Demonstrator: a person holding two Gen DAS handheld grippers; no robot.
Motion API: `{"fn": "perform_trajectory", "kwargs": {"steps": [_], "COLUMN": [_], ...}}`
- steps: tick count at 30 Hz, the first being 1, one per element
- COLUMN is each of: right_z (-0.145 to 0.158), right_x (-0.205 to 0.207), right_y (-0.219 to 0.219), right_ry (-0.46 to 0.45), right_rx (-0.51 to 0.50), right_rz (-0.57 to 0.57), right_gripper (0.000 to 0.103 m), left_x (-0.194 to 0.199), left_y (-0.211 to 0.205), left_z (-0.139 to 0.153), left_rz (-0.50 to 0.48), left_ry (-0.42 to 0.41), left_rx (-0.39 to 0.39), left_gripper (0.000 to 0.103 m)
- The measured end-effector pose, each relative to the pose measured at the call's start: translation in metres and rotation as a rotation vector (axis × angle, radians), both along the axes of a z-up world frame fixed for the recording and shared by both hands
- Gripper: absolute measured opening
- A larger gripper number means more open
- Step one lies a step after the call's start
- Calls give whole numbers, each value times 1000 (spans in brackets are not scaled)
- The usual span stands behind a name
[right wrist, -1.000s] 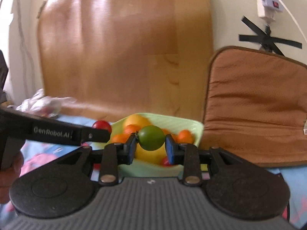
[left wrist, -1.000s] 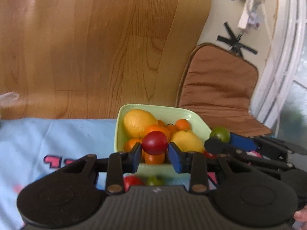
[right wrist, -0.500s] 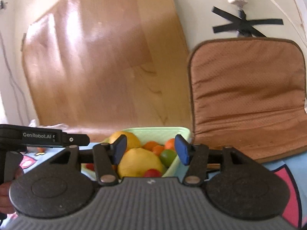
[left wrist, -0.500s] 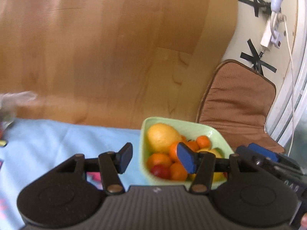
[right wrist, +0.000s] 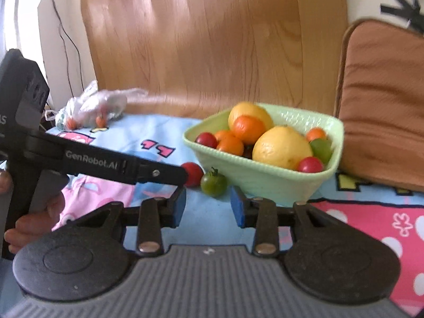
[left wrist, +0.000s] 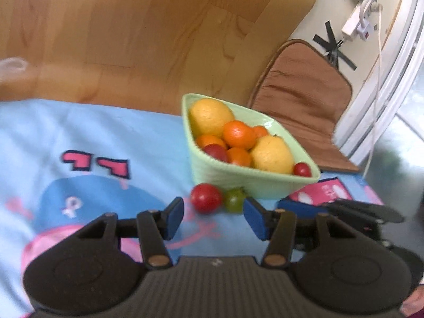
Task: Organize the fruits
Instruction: 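Grasp another red cherry tomato with the left tool while the right tool grasps a green tomato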
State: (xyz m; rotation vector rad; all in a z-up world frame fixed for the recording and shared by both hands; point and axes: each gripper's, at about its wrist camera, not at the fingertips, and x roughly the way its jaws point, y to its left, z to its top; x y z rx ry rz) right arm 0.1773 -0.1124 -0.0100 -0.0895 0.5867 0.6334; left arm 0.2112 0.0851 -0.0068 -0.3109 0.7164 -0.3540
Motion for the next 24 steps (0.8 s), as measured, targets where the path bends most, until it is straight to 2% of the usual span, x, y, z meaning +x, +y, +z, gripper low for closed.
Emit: {"fn": "perform_trajectory", "kwargs": {"steps": [3,4,6,9,11,17,24], "right_z": [-1,-4,-10,-18,-16,-11,-3], "right_x": [14,19,26,26,25,16,-21], "right_y": [9,11,18,22,19,10,-4], "right_ry": [20,27,36,39,34,53,49], "right_rx": [-32,-41,-59,-76,-72,-38,-1], "right_rz": [-1,6,19,14,2,-23,-33], "right_gripper": [41,41,41,39,28,28,28], "left_x": [9,13,19,19,16,-3,-43], "left_y": [-2,0,5,7,3,-1,2], "left_z": [-2,-3,-7,-12,-12,-7,-2], "left_rz": [-3,-5,-19,-14,-12,-10,3], "left_ry": [-5,1,16,0,-17,-7,-11], "left_rx": [21,13,-29,-43,-21,-28,-66], "left_gripper": [40,39,29,30,29,29,29]}}
